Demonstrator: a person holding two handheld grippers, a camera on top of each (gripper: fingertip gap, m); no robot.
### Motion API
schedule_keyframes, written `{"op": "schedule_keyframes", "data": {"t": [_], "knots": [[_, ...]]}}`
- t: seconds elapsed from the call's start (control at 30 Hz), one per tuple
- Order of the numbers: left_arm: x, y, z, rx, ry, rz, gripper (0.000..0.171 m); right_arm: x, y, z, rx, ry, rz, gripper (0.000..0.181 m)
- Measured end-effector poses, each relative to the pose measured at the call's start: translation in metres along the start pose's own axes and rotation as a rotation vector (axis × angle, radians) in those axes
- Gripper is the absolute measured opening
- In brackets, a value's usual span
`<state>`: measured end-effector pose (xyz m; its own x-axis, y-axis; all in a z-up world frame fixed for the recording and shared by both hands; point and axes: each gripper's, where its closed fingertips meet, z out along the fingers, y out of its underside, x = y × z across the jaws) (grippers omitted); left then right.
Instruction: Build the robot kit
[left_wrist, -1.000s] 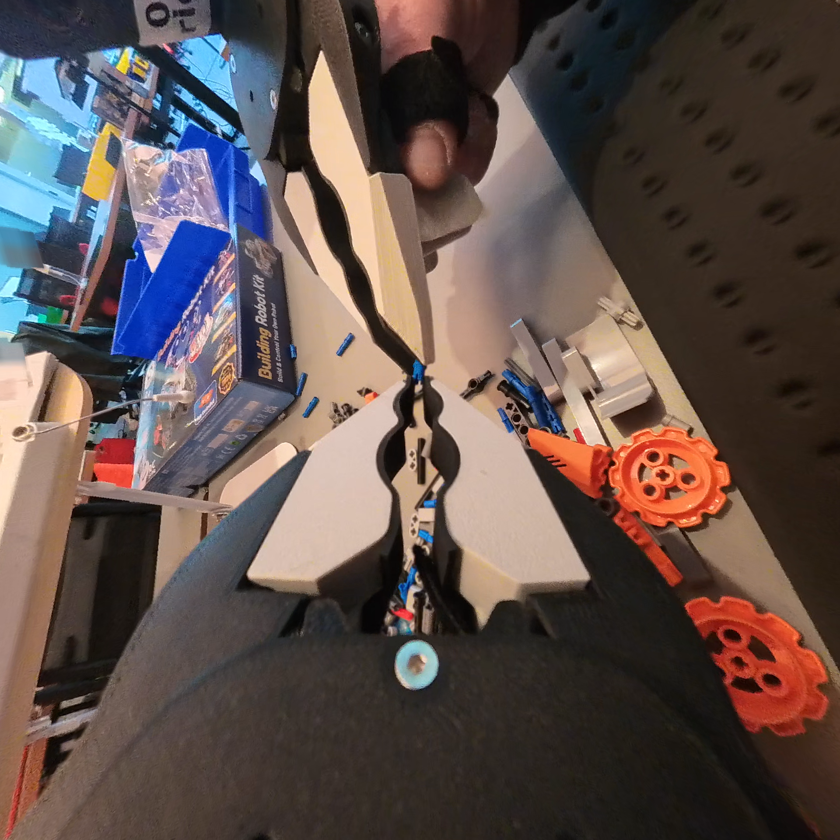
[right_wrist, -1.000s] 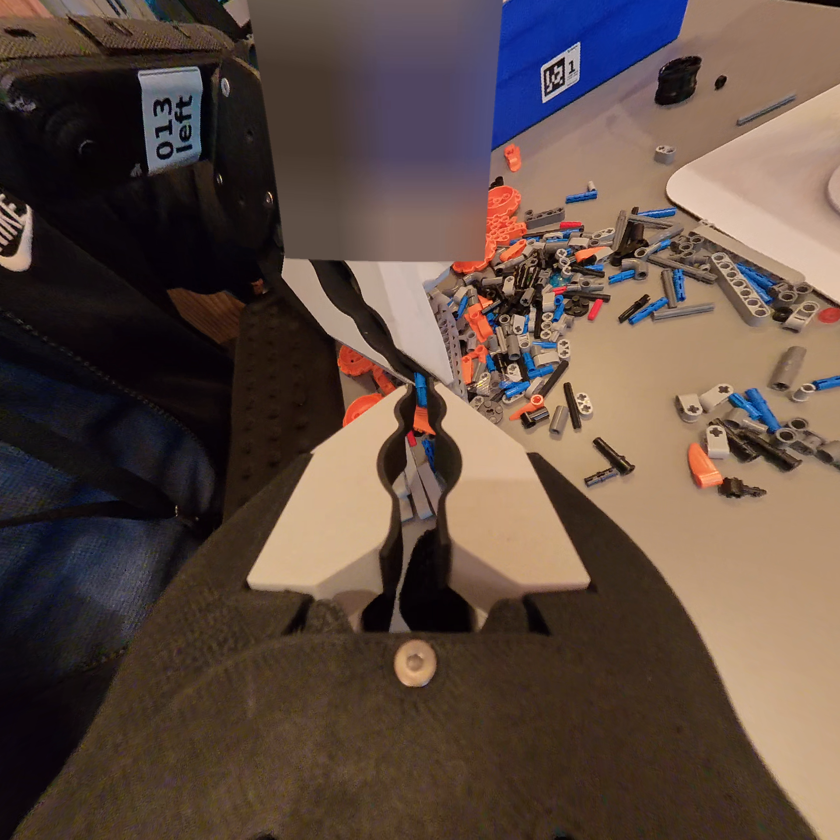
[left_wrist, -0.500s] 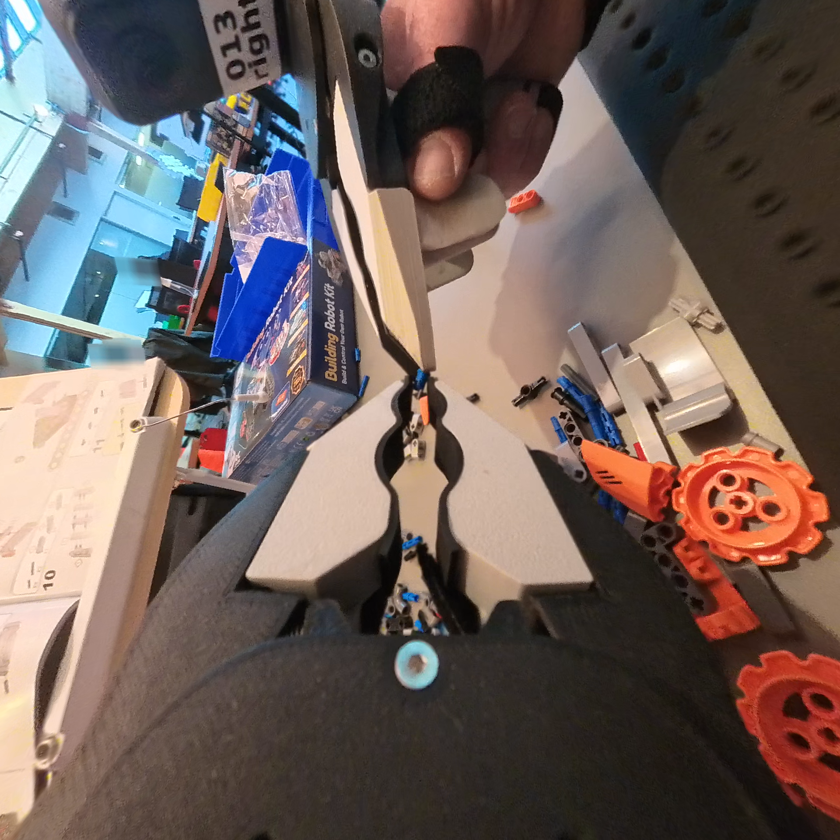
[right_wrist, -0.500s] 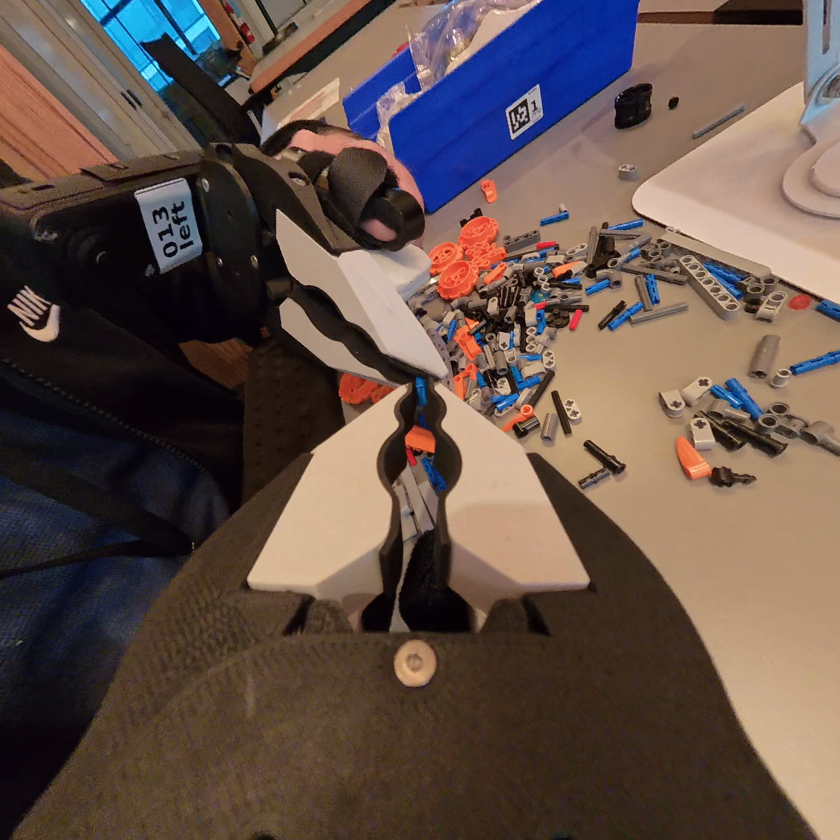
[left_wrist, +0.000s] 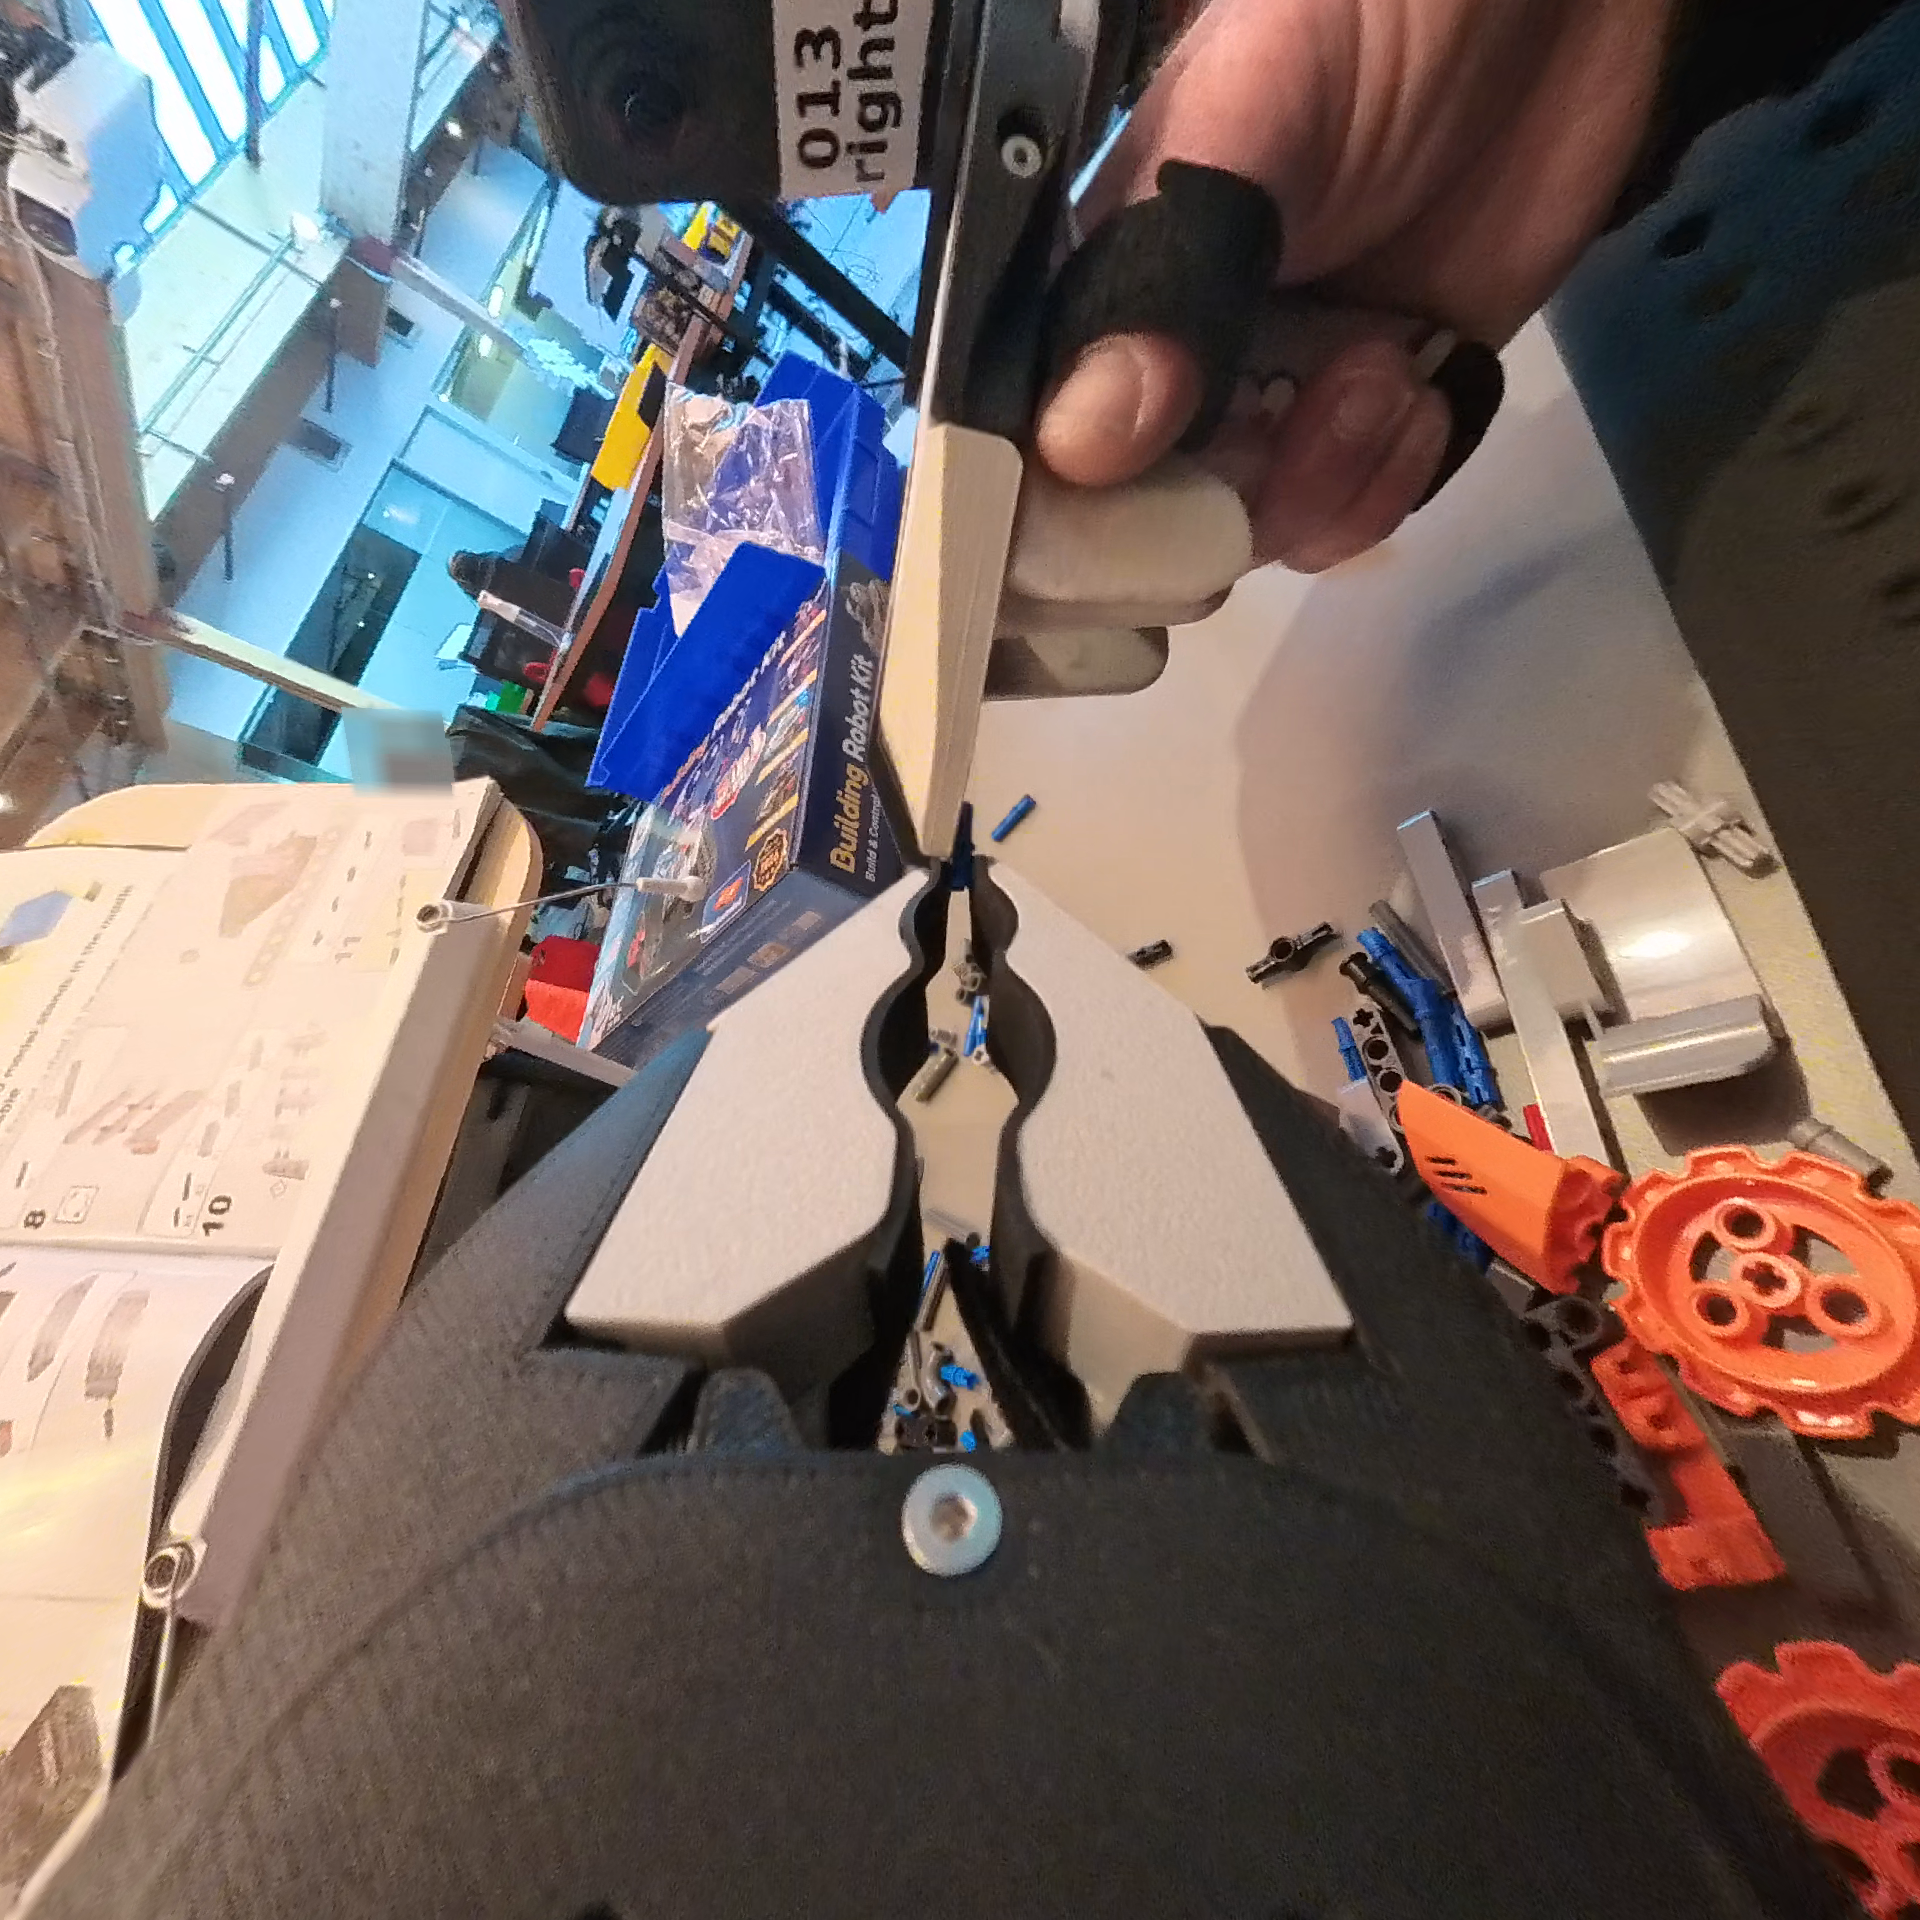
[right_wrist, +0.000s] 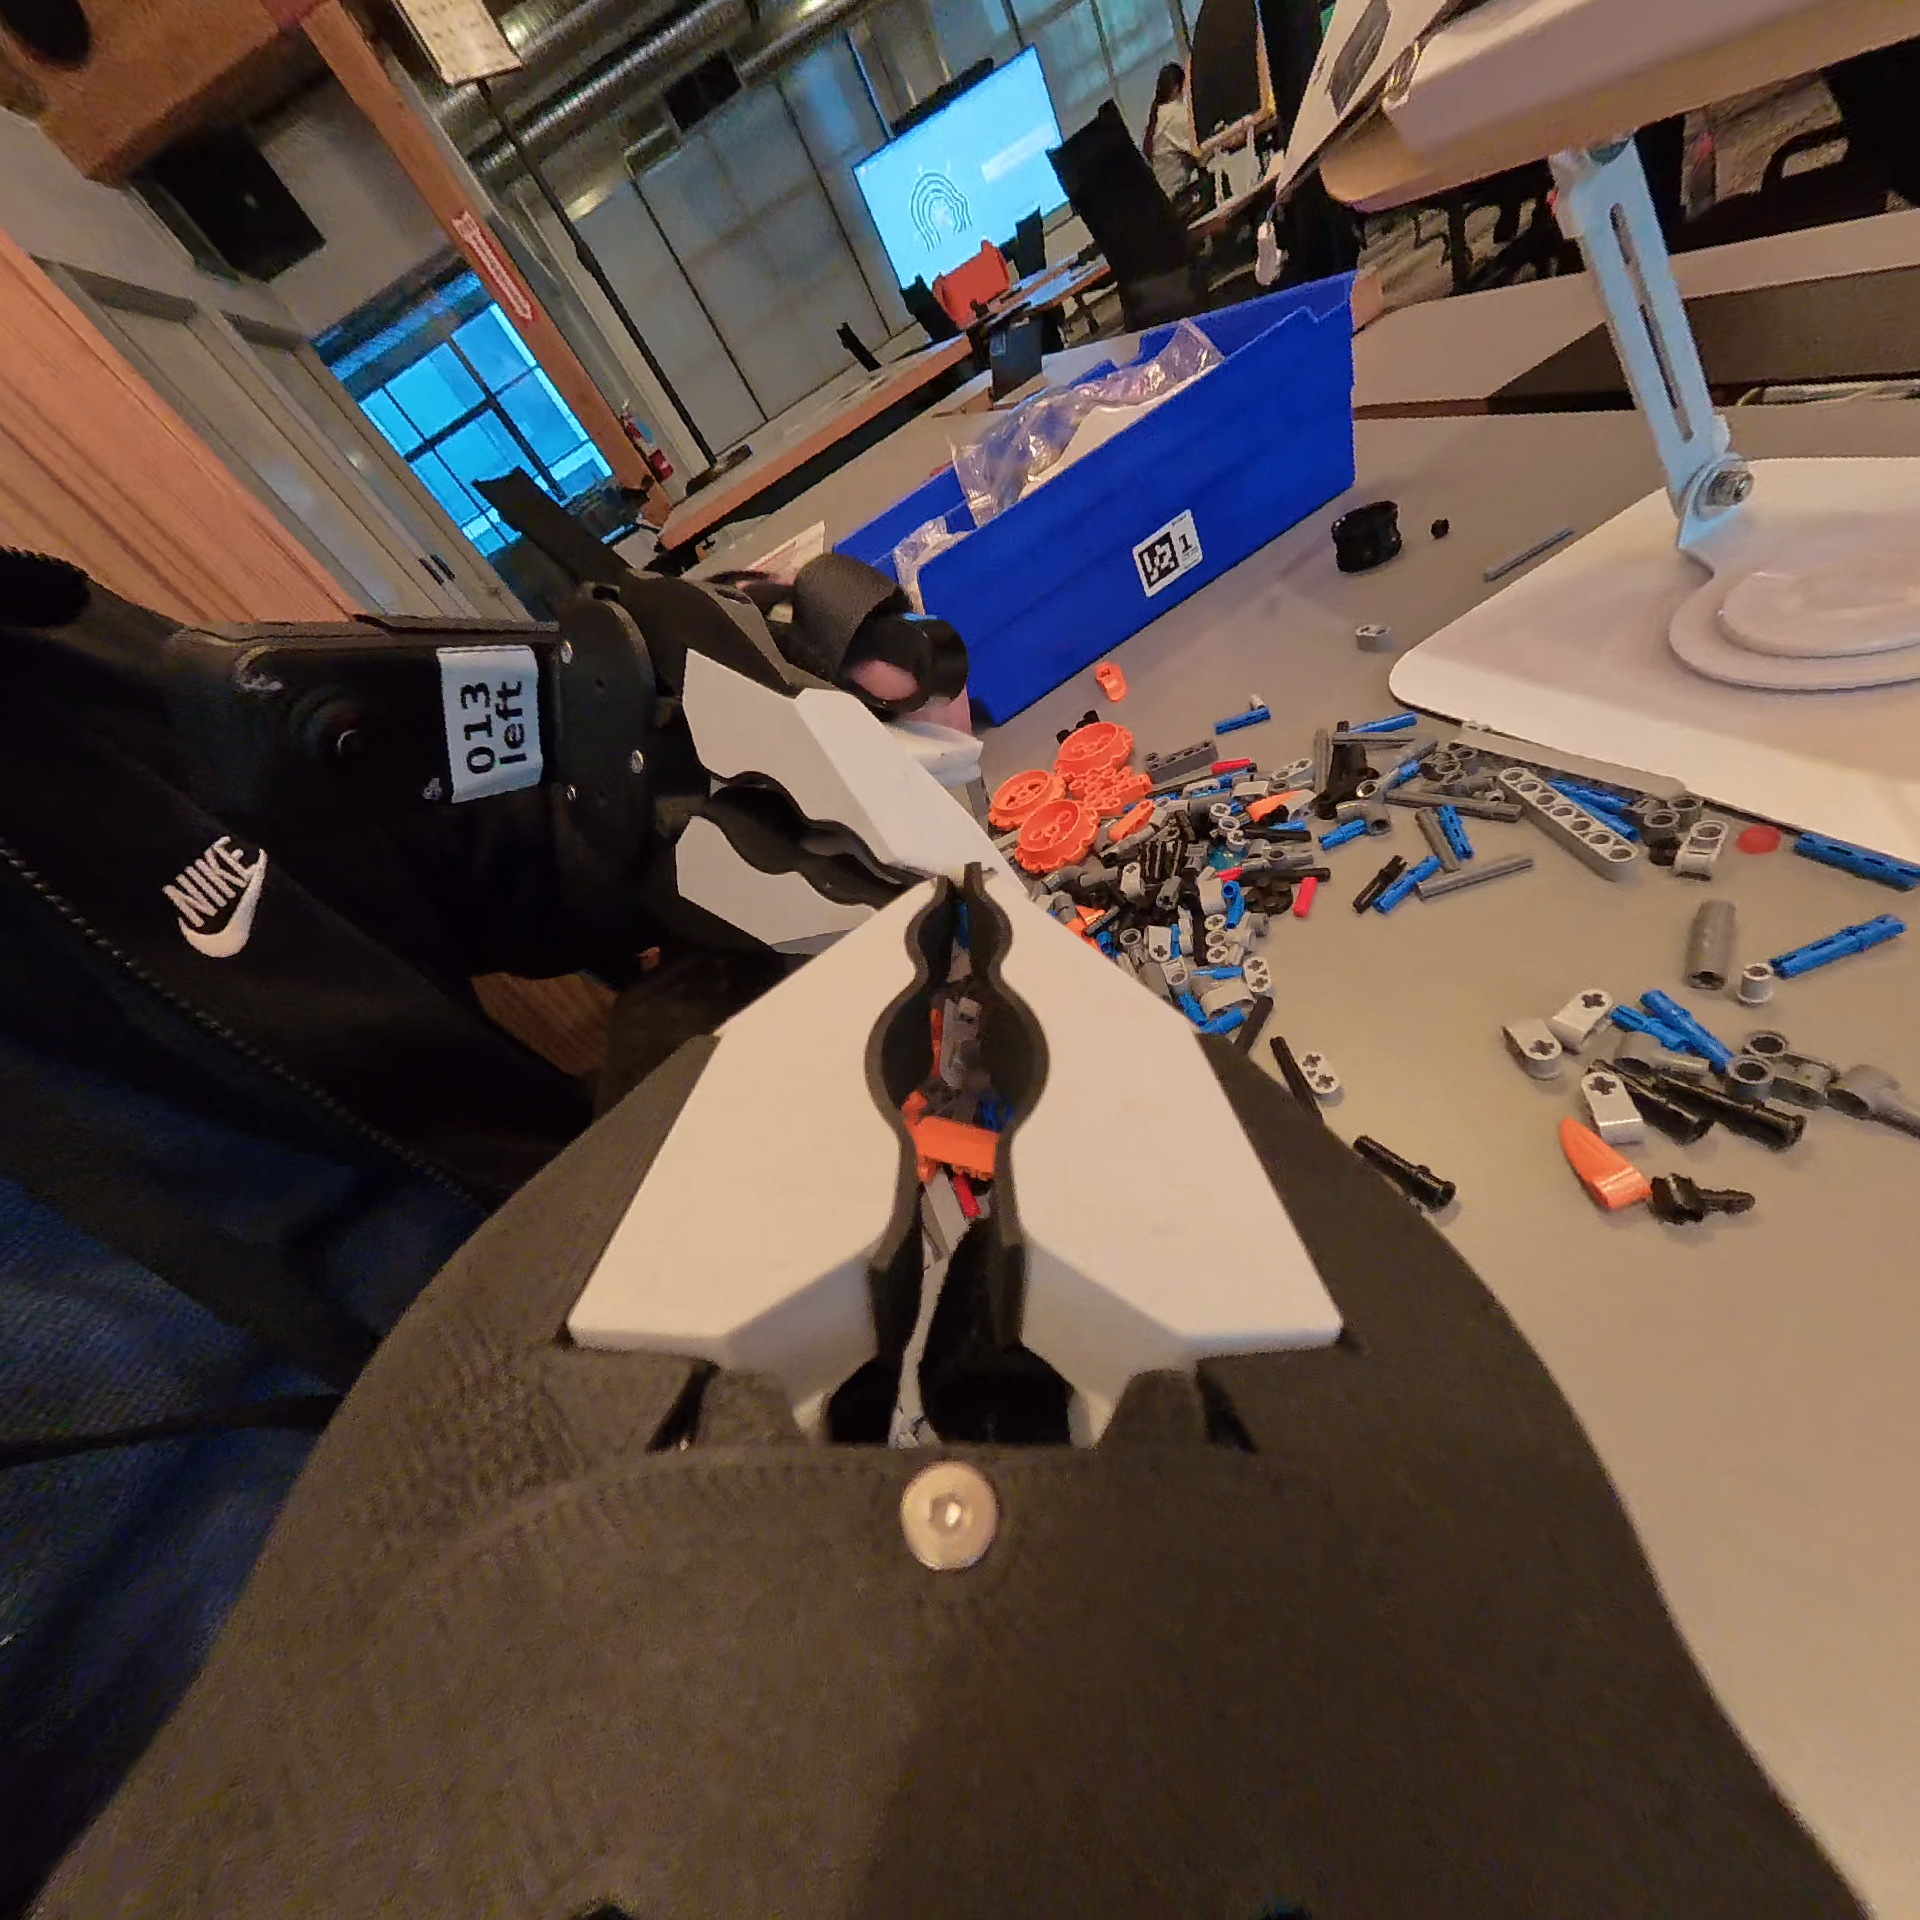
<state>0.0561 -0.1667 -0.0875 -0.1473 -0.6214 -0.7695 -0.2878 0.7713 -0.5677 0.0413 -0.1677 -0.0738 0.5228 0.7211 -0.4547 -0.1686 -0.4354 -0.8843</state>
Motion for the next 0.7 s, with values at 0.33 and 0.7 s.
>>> {"op": "schedule_keyframes", "data": {"t": [0.33, 0.7], "knots": [[-0.007, -0.005, -0.002, 0.014, -0.049, -0.021, 0.001, -0.001, -0.005, -0.004, 0.030, 0.010, -0.032, 0.005], [-0.011, -0.006, -0.002, 0.006, -0.088, -0.014, 0.001, -0.002, -0.006, -0.003, 0.054, 0.013, -0.044, 0.004]]}}
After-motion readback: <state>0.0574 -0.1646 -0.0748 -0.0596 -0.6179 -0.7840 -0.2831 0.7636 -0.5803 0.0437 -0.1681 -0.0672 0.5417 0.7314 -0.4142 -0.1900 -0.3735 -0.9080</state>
